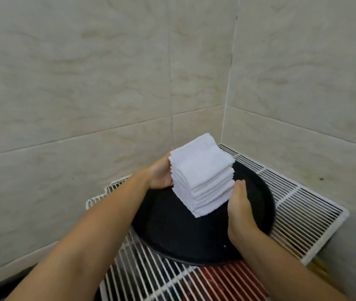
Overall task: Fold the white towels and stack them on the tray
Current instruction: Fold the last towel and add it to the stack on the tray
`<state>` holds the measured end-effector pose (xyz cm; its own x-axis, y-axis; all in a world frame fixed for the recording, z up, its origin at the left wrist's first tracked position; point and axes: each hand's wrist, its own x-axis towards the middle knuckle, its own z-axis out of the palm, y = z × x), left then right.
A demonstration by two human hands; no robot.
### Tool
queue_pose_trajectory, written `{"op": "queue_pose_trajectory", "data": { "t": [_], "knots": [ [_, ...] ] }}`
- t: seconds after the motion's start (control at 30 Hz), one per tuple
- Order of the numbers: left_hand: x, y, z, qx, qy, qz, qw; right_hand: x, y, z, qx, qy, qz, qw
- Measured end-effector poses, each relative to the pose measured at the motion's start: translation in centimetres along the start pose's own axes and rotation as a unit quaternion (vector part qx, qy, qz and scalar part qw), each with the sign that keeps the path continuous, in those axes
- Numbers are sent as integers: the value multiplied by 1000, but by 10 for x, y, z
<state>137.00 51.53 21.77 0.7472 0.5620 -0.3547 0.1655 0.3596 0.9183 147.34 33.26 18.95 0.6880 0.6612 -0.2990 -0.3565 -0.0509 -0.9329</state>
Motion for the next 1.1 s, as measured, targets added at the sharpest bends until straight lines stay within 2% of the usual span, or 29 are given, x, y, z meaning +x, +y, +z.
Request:
{"op": "queue_pose_trajectory", "data": {
  "t": [0.1, 0.2, 0.4, 0.53, 0.67, 0.87, 1.1],
  "knots": [
    [6, 6, -5, 23, -65, -10, 998, -9, 0, 18, 16, 37, -38, 998],
    [12, 10, -5, 21, -94, -11, 995, -5, 4, 39, 27, 97, -74, 992],
    [25, 1, -5, -4, -99, -15, 995, 4, 9, 68, 45, 202, -113, 972],
    [27, -2, -8, 0, -118, -15, 993, 6, -3, 75, 30, 238, -106, 965],
    [26, -1, -8, -5, -111, -17, 994, 7, -10, 78, 36, 247, -100, 963],
    [18, 1, -7, -35, -101, -4, 994, 1, 3, 62, 78, 218, -91, 968],
    [-2, -9, -13, -52, -100, 35, 993, -13, 12, 80, 7, 189, -111, 976]
  ]
}}
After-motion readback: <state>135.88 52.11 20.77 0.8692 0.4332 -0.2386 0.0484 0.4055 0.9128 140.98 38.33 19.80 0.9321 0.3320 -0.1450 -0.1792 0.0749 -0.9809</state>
